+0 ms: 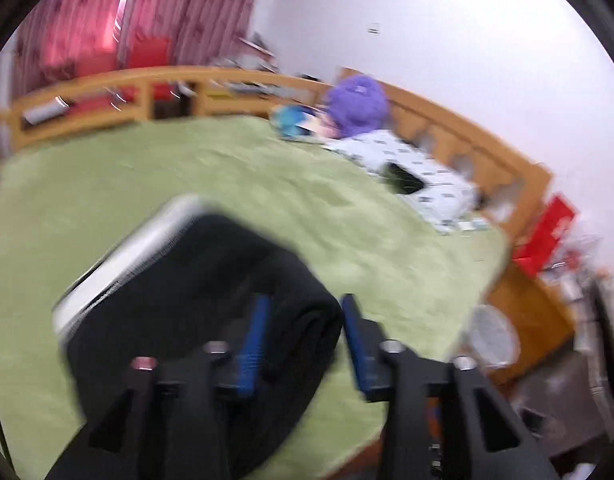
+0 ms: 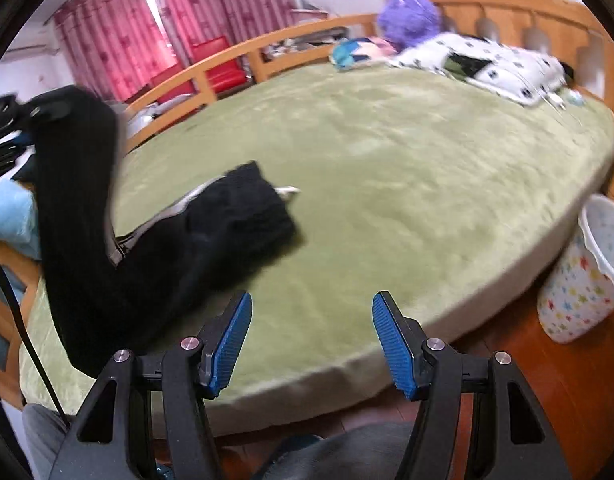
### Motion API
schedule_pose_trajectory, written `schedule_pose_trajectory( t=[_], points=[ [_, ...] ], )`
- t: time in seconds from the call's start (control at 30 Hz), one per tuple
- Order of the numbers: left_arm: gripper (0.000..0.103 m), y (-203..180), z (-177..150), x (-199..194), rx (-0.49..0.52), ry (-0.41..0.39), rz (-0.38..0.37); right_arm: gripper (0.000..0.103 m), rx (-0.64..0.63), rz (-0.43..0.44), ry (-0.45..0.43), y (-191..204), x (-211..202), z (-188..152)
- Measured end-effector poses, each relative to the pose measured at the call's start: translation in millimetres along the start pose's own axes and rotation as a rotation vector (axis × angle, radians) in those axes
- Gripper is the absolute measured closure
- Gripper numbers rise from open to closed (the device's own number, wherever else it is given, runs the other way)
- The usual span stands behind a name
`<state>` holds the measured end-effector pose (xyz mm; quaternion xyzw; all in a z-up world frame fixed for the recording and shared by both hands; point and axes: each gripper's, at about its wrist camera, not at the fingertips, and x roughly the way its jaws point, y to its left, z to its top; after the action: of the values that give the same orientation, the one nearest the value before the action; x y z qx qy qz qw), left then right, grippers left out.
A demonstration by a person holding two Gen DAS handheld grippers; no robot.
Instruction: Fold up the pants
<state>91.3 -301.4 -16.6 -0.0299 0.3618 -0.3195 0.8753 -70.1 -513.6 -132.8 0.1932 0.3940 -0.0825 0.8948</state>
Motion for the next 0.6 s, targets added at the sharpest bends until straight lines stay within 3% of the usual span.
schedule_pose_trajectory(
  t=[0.03,0.1,0.2,0.4,0.5,0.53,0.6],
  points=[
    [0.041,2.0,-7.2,-3.0,-0.009,-0.009,-0.012,0.040,0.009,-0.002,0.008,-5.8,1.5,1.1],
    [0.032,12.7,-17.2,-13.4,-0.021,-0.048,0.043,0.040,0.007,0.011,0.001,-11.4,3.3,7.2],
    [0.027,47.5,-34.2,-24.2,-0.073,-0.027,0.130,0.040,-0.009,0.059,-0.021,-6.8,10.1,20.8],
    [0.027,135.0,-89.3,-18.3,-0.240,0.099,0.388,0.035,-0.040,0.186,-0.055,23.1,56.0,70.5],
    [0.027,173.6,-122.4,-22.8,-0.371,0.151,0.370,0.035,-0.017,0.221,0.026,31.5,95.1,82.0],
    [0.027,180.7,-130.2,-21.2,-0.410,0.160,0.352,0.039,-0.027,0.215,0.061,34.4,105.1,80.7],
    [0.027,194.3,-143.9,-18.9,-0.475,0.179,0.332,0.061,-0.107,0.225,0.114,43.6,120.2,69.1]
  ],
)
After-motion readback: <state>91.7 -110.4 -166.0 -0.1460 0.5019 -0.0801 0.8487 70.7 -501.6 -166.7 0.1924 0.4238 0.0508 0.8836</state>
